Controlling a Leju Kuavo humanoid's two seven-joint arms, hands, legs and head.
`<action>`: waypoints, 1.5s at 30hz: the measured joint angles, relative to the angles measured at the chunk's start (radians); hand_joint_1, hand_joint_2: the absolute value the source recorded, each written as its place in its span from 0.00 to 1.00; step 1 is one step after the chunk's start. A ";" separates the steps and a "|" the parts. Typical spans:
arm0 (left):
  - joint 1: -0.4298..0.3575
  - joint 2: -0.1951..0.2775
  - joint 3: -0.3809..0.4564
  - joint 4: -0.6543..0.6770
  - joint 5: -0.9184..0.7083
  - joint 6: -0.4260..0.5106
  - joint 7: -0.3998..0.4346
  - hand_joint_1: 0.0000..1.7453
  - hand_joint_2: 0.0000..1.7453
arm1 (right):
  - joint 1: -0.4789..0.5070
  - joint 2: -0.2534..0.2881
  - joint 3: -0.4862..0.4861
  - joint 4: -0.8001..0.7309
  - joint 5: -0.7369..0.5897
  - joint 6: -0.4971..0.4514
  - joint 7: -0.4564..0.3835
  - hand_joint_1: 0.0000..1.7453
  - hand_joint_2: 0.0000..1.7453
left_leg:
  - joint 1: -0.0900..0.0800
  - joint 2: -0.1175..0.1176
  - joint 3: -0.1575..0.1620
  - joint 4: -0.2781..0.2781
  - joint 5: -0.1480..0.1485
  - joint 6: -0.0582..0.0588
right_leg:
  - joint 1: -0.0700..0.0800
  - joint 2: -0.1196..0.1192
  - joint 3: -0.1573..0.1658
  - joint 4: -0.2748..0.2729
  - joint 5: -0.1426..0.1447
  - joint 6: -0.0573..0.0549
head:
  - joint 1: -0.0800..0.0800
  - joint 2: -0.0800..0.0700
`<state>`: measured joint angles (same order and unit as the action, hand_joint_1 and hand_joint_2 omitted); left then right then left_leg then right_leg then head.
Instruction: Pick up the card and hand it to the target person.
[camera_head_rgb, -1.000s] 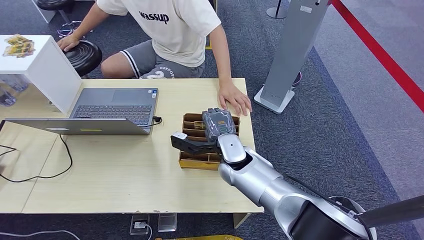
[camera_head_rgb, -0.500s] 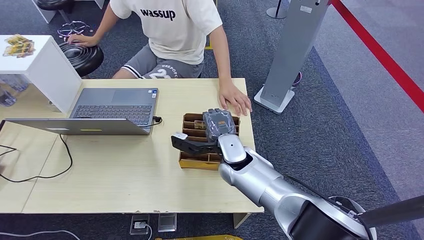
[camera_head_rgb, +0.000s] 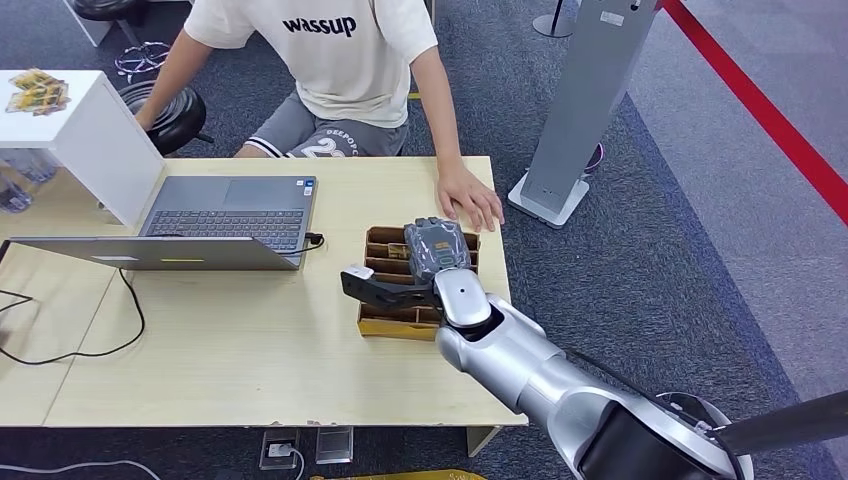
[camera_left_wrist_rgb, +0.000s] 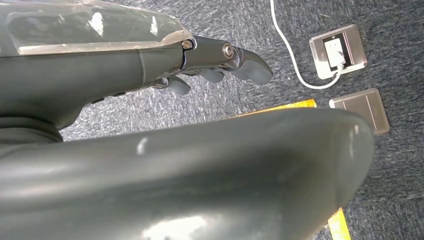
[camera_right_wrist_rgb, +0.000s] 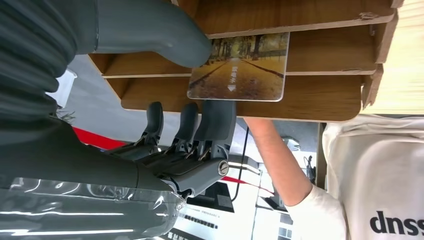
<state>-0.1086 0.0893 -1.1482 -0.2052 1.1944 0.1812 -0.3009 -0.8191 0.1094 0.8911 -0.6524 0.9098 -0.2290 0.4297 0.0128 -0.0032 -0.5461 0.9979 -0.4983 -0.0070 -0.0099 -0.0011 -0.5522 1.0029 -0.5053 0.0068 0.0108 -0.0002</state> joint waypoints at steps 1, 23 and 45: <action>0.000 0.000 0.000 0.000 0.000 0.000 0.001 0.00 0.00 | 0.000 0.001 0.000 0.001 0.000 0.000 -0.001 0.70 1.00 | 0.000 0.000 0.000 0.000 0.000 0.000 | 0.000 0.000 0.000 0.000 0.000 0.000 | 0.000 0.000; 0.000 0.000 0.000 0.000 -0.011 -0.001 -0.002 0.00 0.00 | 0.000 0.014 0.000 0.014 -0.005 -0.003 -0.009 0.89 1.00 | 0.000 0.000 0.000 0.000 0.000 0.000 | 0.000 0.000 0.000 0.000 0.000 0.000 | 0.000 0.000; 0.006 0.009 0.000 0.000 0.022 0.009 0.001 0.00 0.00 | 0.015 -0.077 -0.074 -0.240 -0.109 -0.029 0.082 0.89 1.00 | 0.000 0.000 0.000 0.000 0.000 0.000 | 0.000 0.001 0.000 0.000 0.000 0.000 | 0.001 0.000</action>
<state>-0.1025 0.0983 -1.1479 -0.2052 1.2161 0.1902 -0.2996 -0.8040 0.0324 0.8169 -0.8927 0.8006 -0.2582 0.5113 0.0127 -0.0028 -0.5457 0.9981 -0.4983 -0.0071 -0.0100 -0.0006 -0.5526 1.0027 -0.5053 0.0068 0.0119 -0.0004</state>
